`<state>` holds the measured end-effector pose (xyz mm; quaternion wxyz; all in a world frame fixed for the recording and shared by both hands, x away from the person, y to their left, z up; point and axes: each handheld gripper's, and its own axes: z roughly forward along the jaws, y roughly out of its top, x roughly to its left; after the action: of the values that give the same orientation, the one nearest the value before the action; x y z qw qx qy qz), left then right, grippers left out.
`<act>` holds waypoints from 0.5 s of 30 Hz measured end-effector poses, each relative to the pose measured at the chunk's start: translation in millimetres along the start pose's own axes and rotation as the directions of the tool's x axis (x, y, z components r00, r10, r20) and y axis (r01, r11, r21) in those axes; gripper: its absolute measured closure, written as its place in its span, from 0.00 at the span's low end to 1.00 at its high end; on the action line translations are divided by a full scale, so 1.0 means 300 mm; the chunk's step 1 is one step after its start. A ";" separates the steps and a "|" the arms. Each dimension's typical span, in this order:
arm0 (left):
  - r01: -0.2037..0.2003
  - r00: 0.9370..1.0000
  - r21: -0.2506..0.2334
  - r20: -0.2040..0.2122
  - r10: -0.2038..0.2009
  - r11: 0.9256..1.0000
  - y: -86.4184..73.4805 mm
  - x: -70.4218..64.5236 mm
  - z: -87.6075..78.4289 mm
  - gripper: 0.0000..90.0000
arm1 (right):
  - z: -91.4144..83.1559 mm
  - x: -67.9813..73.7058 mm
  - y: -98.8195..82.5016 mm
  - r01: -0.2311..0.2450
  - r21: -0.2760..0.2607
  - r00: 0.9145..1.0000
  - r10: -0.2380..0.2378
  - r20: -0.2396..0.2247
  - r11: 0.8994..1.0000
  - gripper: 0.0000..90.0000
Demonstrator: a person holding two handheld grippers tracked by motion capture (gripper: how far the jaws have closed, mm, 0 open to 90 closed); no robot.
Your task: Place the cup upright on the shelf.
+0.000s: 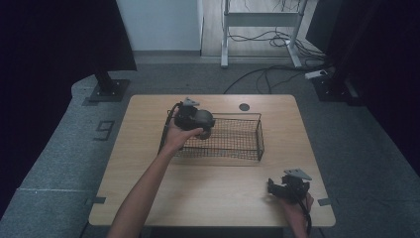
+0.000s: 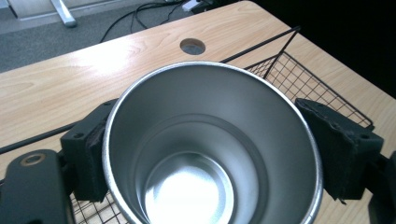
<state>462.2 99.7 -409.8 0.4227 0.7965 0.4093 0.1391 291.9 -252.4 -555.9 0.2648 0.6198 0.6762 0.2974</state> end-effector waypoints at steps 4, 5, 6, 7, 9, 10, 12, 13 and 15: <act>0.013 1.000 0.005 0.007 -0.013 1.000 -0.005 0.004 0.026 0.16 | 0.000 0.000 0.000 -0.002 0.001 1.000 0.002 0.000 1.000 0.08; 0.015 1.000 0.007 0.005 -0.015 1.000 -0.006 0.005 0.030 0.16 | 0.000 0.000 0.000 -0.002 0.001 1.000 0.002 0.000 1.000 0.08; 0.016 1.000 0.010 0.006 -0.016 1.000 -0.007 0.007 0.035 0.16 | 0.000 0.000 0.000 -0.002 0.001 1.000 0.002 0.000 1.000 0.08; 0.016 1.000 0.010 0.006 -0.016 1.000 -0.007 0.007 0.035 0.16 | 0.000 0.000 0.000 0.000 0.000 1.000 0.000 0.000 1.000 0.08; 0.024 1.000 0.016 0.002 -0.024 1.000 -0.010 0.011 0.047 0.16 | 0.000 0.000 0.000 0.000 0.000 1.000 0.000 0.000 1.000 0.08; 0.025 1.000 0.021 -0.002 -0.025 0.999 -0.012 0.013 0.053 0.16 | 0.000 0.000 0.000 -0.002 0.001 1.000 0.002 0.000 1.000 0.08; 0.034 0.999 0.029 -0.005 -0.034 0.999 -0.017 0.018 0.066 0.16 | 0.000 0.000 0.000 -0.002 0.001 1.000 0.002 0.000 1.000 0.08; 0.038 0.999 0.030 -0.003 -0.038 0.999 -0.020 0.020 0.071 0.16 | 0.000 0.000 0.000 -0.002 0.001 1.000 0.002 0.000 1.000 0.08; 0.047 0.999 0.030 0.004 -0.047 0.998 -0.025 0.023 0.081 0.16 | 0.000 0.000 0.000 -0.001 0.001 1.000 0.001 0.000 1.000 0.08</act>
<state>476.2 93.9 -431.2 0.4147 0.7933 0.4290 0.1209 291.8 -252.3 -555.8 0.2642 0.6204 0.6759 0.2973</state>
